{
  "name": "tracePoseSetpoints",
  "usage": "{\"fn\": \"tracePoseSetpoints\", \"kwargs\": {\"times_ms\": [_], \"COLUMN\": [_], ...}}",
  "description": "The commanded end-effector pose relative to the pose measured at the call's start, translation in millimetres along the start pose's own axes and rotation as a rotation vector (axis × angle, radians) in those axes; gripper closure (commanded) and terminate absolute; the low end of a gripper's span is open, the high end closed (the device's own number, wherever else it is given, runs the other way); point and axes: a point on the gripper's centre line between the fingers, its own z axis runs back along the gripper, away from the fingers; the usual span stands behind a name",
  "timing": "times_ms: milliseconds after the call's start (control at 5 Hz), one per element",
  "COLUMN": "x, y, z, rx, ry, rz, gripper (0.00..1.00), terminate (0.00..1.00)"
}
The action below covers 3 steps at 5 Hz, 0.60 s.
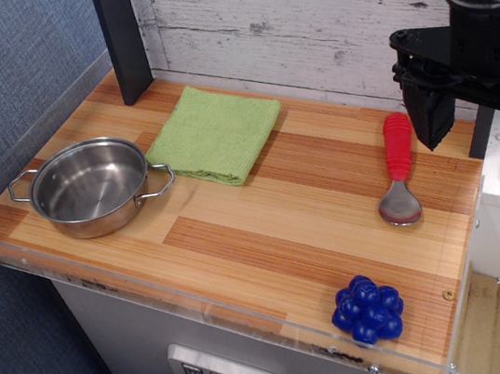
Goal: PICK UP THE VESSEL AND PUT ANOTHER SIDE OF THE TABLE
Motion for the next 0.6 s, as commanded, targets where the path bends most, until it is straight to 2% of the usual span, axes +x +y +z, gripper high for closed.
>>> {"fn": "tracePoseSetpoints", "kwargs": {"times_ms": [0,200,400], "x": [0.0,-14.4,-27.9], "y": [0.0,33.0,65.2], "z": [0.0,9.1,20.4], "rx": [0.000,0.046,0.131], "ry": [0.000,-0.004,0.017], "rz": [0.000,0.056,0.166], "gripper": [0.00,0.00,0.00], "terminate": [0.00,0.00,0.00]}}
